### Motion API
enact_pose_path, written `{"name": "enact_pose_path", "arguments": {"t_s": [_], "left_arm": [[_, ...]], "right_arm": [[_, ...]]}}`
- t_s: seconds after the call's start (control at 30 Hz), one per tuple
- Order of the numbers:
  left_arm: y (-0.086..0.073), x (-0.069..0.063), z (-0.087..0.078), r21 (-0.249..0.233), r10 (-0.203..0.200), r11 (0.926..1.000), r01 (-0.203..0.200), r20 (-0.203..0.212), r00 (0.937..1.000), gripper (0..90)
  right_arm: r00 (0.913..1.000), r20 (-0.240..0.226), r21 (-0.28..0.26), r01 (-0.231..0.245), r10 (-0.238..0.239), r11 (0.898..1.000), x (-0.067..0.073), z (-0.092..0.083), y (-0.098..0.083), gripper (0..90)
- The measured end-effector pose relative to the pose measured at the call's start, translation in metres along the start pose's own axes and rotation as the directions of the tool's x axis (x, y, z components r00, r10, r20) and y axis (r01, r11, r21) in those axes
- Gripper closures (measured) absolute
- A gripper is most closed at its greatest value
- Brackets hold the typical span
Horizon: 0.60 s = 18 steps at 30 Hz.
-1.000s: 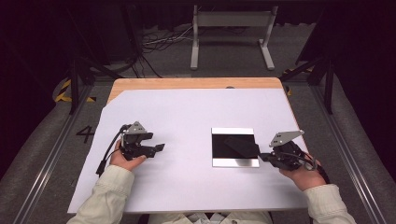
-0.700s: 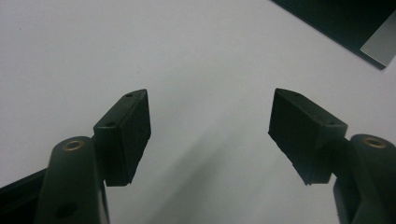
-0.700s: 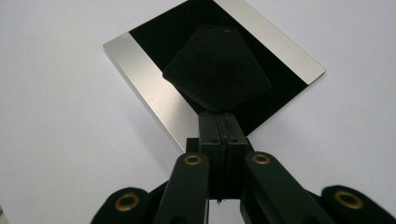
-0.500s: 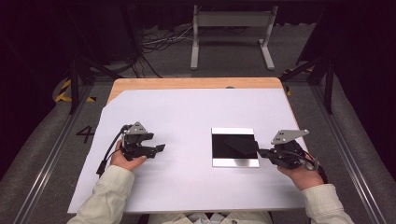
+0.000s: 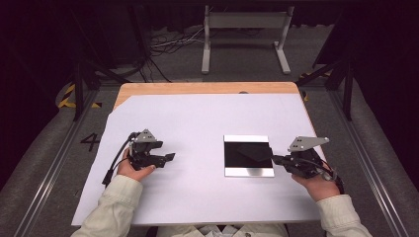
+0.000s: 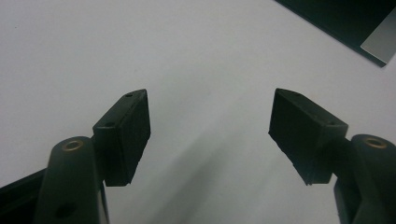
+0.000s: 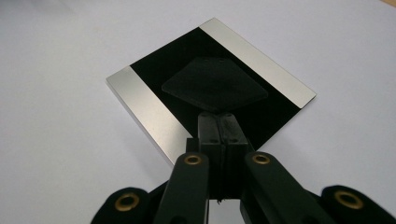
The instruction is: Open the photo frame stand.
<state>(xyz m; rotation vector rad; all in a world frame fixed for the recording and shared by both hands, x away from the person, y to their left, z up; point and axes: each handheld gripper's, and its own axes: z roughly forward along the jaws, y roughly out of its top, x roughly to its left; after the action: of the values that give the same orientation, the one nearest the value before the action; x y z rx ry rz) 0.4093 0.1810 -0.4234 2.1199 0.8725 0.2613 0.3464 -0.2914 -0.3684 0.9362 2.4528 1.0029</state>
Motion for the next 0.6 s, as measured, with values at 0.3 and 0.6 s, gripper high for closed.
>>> {"name": "enact_pose_path", "arguments": {"t_s": [0.3,0.6], "left_arm": [[0.0,0.0002,0.0003,0.002,0.0,1.0,0.0,0.002,1.0,29.9],[-0.0001,-0.0001,0.0007,0.002,-0.002,1.0,0.002,0.004,1.0,29.9]], "right_arm": [[0.9999,-0.011,0.042,0.012,-0.012,0.999,-0.0024,-0.001,-0.0012,89.4],[0.9999,-0.013,0.059,-0.006,0.006,0.998,-0.0057,-0.0028,-0.002,88.8]]}}
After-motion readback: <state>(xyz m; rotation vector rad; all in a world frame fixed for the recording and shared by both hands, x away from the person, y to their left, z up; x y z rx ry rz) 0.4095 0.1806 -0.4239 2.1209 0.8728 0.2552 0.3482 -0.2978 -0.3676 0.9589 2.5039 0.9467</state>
